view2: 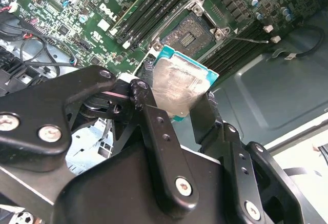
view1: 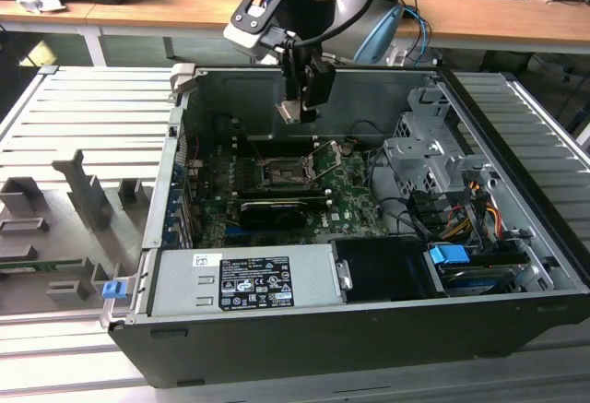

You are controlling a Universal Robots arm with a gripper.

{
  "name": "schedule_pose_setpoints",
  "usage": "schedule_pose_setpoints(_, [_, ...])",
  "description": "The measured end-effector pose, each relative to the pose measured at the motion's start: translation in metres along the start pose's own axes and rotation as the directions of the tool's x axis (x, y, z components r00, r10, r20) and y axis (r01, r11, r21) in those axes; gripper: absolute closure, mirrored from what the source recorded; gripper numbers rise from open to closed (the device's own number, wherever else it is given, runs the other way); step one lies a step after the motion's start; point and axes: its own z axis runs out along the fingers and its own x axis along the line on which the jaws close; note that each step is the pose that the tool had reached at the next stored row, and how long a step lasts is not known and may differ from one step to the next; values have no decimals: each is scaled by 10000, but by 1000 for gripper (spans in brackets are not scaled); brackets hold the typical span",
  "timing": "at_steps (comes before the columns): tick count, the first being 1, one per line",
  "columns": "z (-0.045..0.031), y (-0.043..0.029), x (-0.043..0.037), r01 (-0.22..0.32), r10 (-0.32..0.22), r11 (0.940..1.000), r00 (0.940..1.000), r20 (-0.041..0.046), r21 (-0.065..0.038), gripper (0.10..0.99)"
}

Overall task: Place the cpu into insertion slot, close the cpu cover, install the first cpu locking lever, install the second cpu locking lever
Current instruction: 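Place the cpu into insertion slot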

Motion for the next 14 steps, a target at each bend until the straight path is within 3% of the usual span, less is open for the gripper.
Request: schedule_pose_setpoints(14, [2,0,0,-340,340,9994,9994,30,-7,557])
